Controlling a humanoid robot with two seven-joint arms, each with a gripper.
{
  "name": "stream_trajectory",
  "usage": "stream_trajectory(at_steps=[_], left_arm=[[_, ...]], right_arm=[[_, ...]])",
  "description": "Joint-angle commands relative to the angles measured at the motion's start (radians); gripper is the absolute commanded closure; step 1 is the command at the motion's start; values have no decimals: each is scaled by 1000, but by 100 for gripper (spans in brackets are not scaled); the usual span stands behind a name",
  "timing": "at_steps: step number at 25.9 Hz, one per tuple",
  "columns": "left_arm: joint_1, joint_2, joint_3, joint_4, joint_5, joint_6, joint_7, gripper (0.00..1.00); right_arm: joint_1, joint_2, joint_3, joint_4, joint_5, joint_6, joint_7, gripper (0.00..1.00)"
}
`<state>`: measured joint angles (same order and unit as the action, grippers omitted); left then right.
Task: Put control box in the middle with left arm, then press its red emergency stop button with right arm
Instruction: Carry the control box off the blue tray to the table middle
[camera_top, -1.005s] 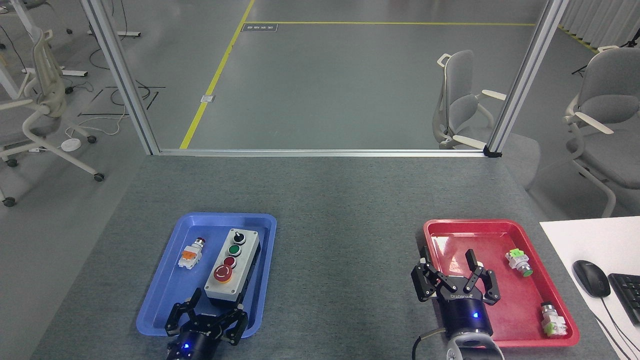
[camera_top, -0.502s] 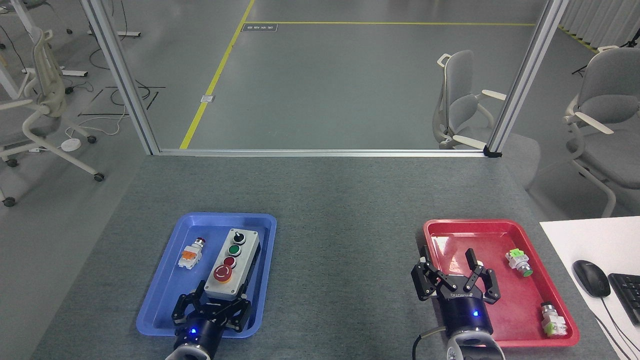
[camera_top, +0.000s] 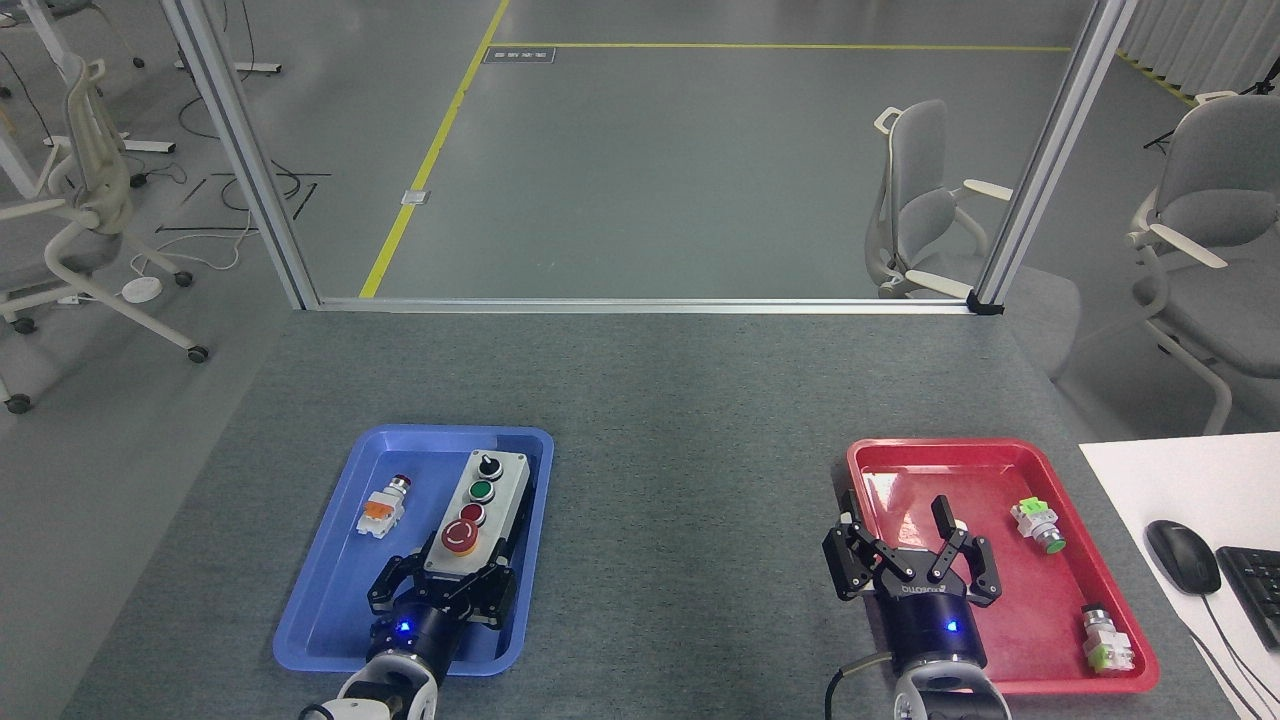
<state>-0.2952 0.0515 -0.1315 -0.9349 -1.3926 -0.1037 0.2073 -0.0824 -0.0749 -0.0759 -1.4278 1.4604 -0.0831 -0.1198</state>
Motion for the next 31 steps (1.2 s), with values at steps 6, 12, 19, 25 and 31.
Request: stream_trajectory(at_steps=[6, 12, 19, 25, 31], left_arm=[[-19, 28, 9, -153, 149, -22, 6, 100], [-32, -12, -154, -242, 145, -34, 7, 100], [-50, -147, -320, -162, 10, 22, 3, 100], [-110, -190, -478, 50, -51, 121, 3, 100], [-147, -191, -591, 123, -42, 177, -13, 100]], right_arm=[[0, -2, -1, 0, 0, -1, 0, 2], [0, -2, 1, 0, 0, -1, 0, 2], [1, -2, -1, 1, 0, -6, -1, 2], [1, 1, -4, 1, 0, -23, -1, 2], [1, 3, -1, 1, 0, -15, 0, 2]])
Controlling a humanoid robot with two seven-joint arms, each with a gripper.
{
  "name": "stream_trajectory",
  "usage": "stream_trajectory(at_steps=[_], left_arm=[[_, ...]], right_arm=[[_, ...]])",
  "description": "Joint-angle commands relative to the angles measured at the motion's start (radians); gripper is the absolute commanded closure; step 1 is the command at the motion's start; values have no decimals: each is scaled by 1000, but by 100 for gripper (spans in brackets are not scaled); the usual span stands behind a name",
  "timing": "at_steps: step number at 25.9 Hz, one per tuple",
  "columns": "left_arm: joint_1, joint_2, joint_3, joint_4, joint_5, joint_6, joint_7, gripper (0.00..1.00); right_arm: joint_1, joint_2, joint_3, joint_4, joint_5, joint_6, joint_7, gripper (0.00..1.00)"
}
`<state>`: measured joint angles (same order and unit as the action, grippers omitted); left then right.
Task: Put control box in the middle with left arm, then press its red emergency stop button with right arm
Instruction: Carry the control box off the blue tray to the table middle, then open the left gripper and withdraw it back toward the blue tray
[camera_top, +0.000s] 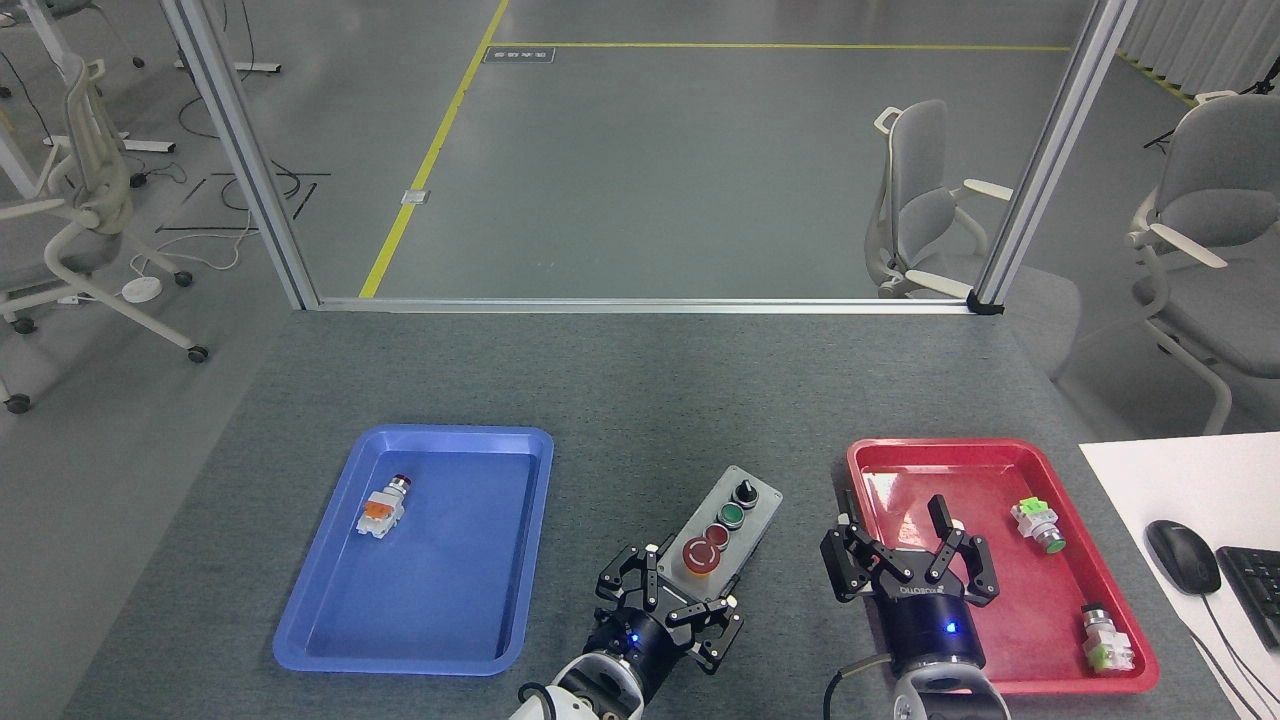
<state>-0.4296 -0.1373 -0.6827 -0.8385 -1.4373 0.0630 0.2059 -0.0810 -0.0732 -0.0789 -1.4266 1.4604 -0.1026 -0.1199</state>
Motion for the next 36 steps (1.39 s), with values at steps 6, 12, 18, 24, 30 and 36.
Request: stream_trajectory(at_steps=[6, 12, 18, 24, 30, 36], left_arm=[[-17, -4, -46, 27, 3, 4, -57, 98], [-17, -2, -63, 22, 3, 9, -74, 46], [-17, 1, -60, 1, 5, 27, -60, 5], [37, 38, -54, -149, 5, 12, -63, 2], [147, 271, -35, -372, 49, -28, -62, 1], [299, 410, 176, -534, 80, -137, -60, 1]], right_arm=[[0, 18, 4, 3, 0, 1, 0, 2], [-2, 41, 1, 5, 0, 4, 3, 2], [0, 41, 5, 9, 2, 4, 3, 2], [0, 41, 5, 9, 2, 4, 5, 2], [-2, 43, 4, 9, 2, 4, 25, 2], [0, 39, 5, 9, 0, -9, 25, 7]])
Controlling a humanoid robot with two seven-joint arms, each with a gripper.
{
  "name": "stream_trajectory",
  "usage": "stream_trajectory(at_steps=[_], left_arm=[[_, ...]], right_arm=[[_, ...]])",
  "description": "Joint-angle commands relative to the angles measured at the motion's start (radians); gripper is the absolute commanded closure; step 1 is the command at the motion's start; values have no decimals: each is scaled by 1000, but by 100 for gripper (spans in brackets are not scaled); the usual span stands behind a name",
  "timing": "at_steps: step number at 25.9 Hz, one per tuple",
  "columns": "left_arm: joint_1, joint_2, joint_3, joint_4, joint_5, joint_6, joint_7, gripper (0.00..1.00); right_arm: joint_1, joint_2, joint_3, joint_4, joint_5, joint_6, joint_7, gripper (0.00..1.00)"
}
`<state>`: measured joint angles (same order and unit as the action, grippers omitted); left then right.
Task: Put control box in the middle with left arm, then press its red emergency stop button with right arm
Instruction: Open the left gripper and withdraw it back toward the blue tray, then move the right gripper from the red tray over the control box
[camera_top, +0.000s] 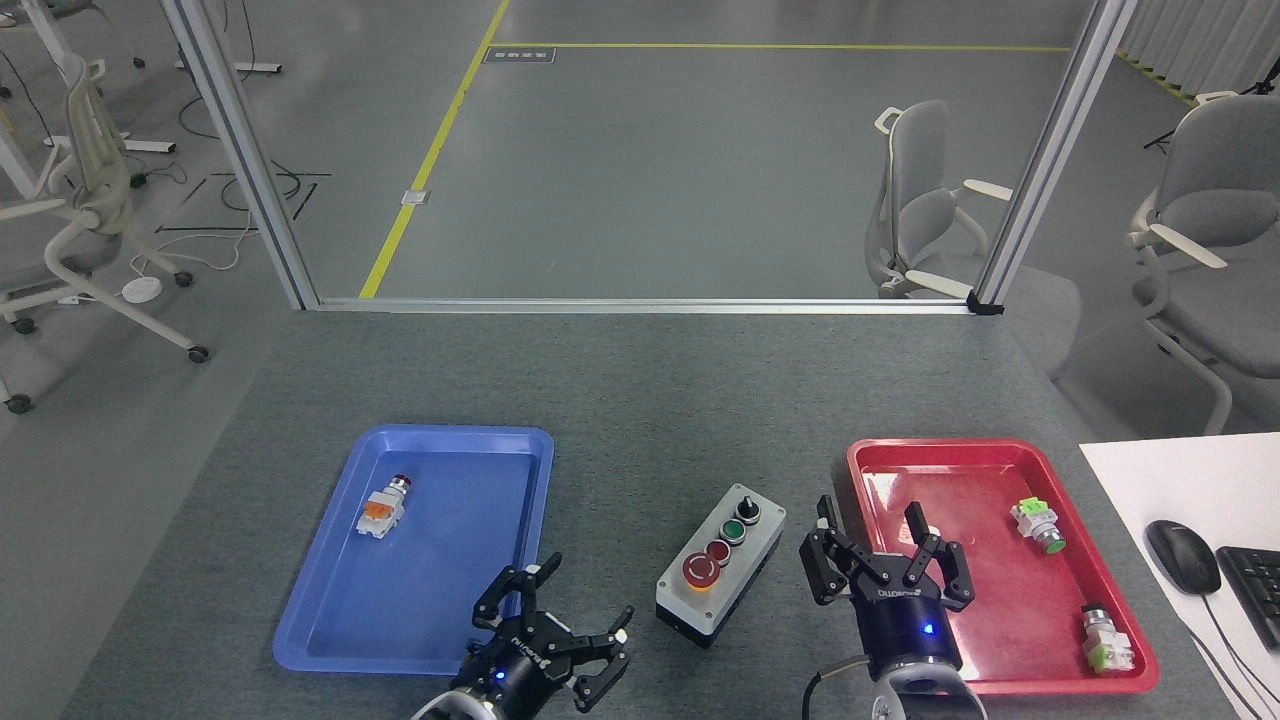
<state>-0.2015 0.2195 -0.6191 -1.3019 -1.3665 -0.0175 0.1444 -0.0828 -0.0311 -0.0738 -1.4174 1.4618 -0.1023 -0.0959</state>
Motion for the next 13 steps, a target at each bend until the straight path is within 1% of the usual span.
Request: stream_trajectory(at_steps=[1, 3, 4, 6, 7, 10, 11, 12, 13], left_arm=[[85, 55, 173, -83, 9, -84, 1, 1], [102, 54, 315, -94, 10, -148, 1, 1], [100, 46, 387, -93, 14, -174, 1, 1], [88, 40, 522, -93, 41, -199, 1, 1], [80, 31, 568, -93, 64, -197, 0, 1], [19, 14, 636, -82, 142, -177, -6, 1], [7, 9, 653, -73, 167, -156, -8, 1], [1, 8, 662, -63, 187, -119, -9, 1], [-9, 1, 661, -62, 198, -76, -9, 1]], right_arm=[[3, -6, 2, 0, -1, -16, 1, 9], [5, -6, 2, 0, -1, -47, 1, 18], [5, -6, 2, 0, 0, -63, 1, 25], [6, -7, 2, 0, 0, -94, 1, 51], [8, -7, 3, 0, 0, -106, 2, 63], [11, -1, 6, -2, 2, -128, 2, 88], [9, -1, 20, 0, 2, -134, 2, 94], [11, -1, 43, -2, 2, -139, 1, 100], [12, 0, 62, -3, 0, -140, -1, 100]])
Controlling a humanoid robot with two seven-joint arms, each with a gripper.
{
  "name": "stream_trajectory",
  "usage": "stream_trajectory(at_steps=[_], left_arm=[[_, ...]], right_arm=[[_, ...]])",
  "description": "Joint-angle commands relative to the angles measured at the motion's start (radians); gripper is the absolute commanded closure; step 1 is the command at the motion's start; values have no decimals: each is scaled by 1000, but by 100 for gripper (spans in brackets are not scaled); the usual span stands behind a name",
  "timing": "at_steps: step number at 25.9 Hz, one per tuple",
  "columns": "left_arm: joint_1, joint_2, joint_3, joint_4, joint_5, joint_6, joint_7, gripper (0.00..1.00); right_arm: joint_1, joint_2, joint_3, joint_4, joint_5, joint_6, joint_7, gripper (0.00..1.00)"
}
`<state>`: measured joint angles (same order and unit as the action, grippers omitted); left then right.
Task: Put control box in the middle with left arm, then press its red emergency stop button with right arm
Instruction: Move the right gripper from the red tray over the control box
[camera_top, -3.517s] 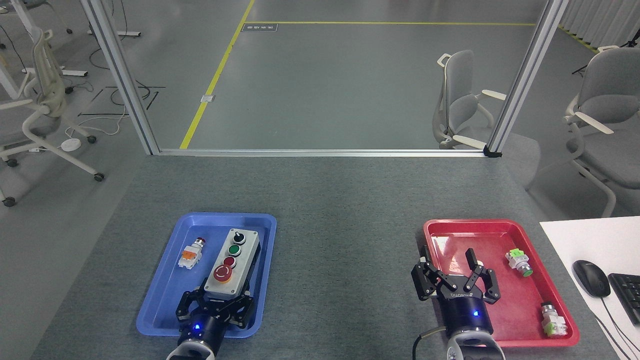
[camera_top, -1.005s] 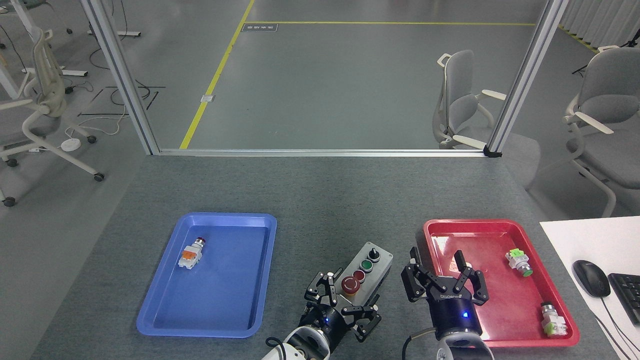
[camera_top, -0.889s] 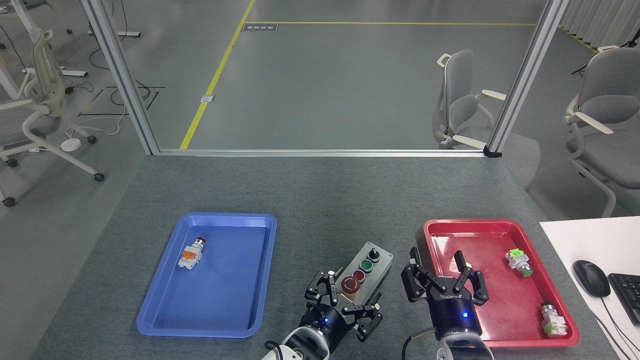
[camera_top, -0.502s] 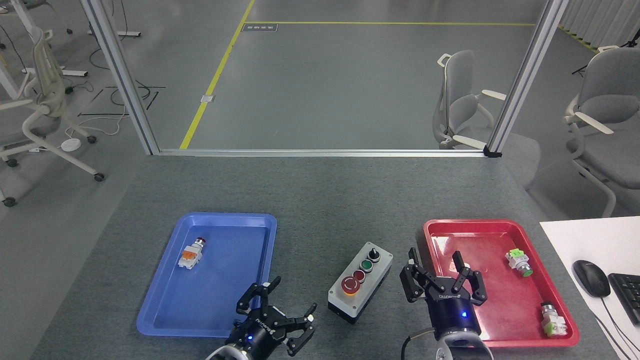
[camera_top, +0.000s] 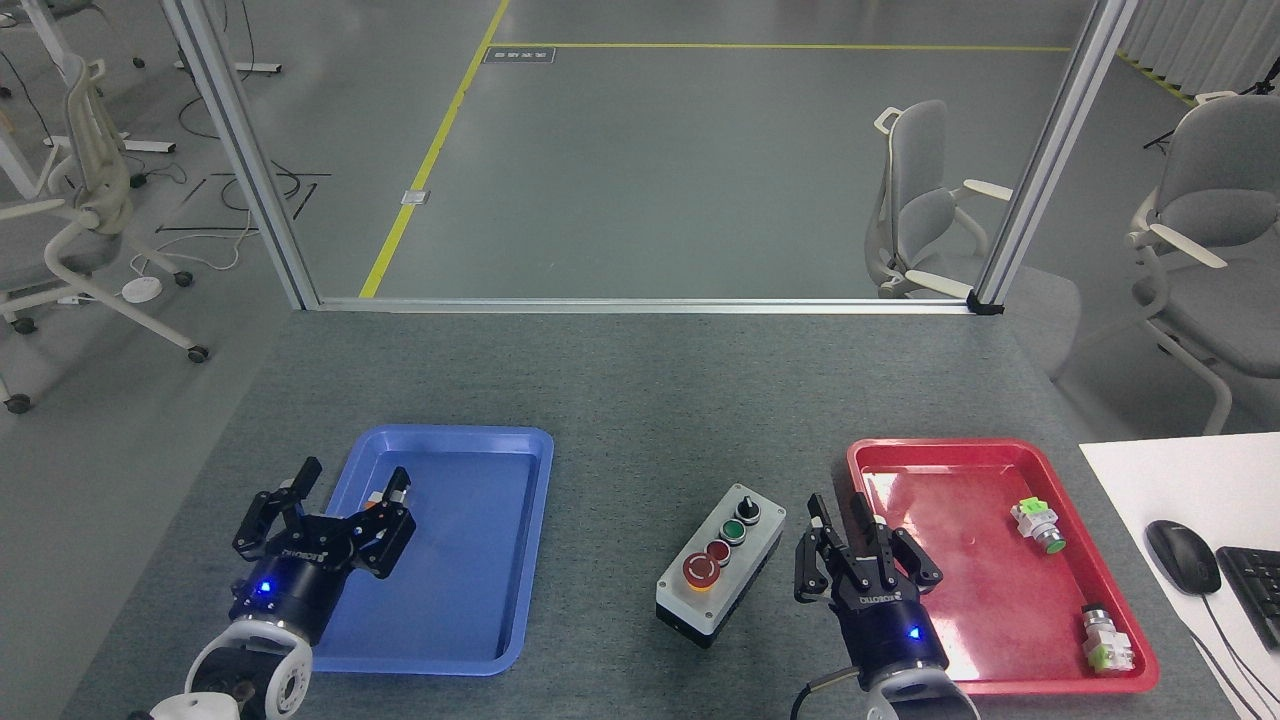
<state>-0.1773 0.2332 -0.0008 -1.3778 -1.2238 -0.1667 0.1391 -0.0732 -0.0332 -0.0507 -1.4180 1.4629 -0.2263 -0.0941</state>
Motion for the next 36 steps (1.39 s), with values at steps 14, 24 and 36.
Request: stream_trajectory(at_steps=[14, 24, 36], left_arm=[[-45, -29, 36, -23, 53, 150, 5, 1], [-51, -29, 36, -15, 41, 148, -9, 1], [-42, -26, 36, -14, 40, 148, -12, 1]], right_arm=[[18, 41, 192, 13, 10, -4, -3, 100], [-23, 56, 285, 149, 14, 111, -7, 100], [-57, 59, 339, 300, 42, 165, -12, 100]])
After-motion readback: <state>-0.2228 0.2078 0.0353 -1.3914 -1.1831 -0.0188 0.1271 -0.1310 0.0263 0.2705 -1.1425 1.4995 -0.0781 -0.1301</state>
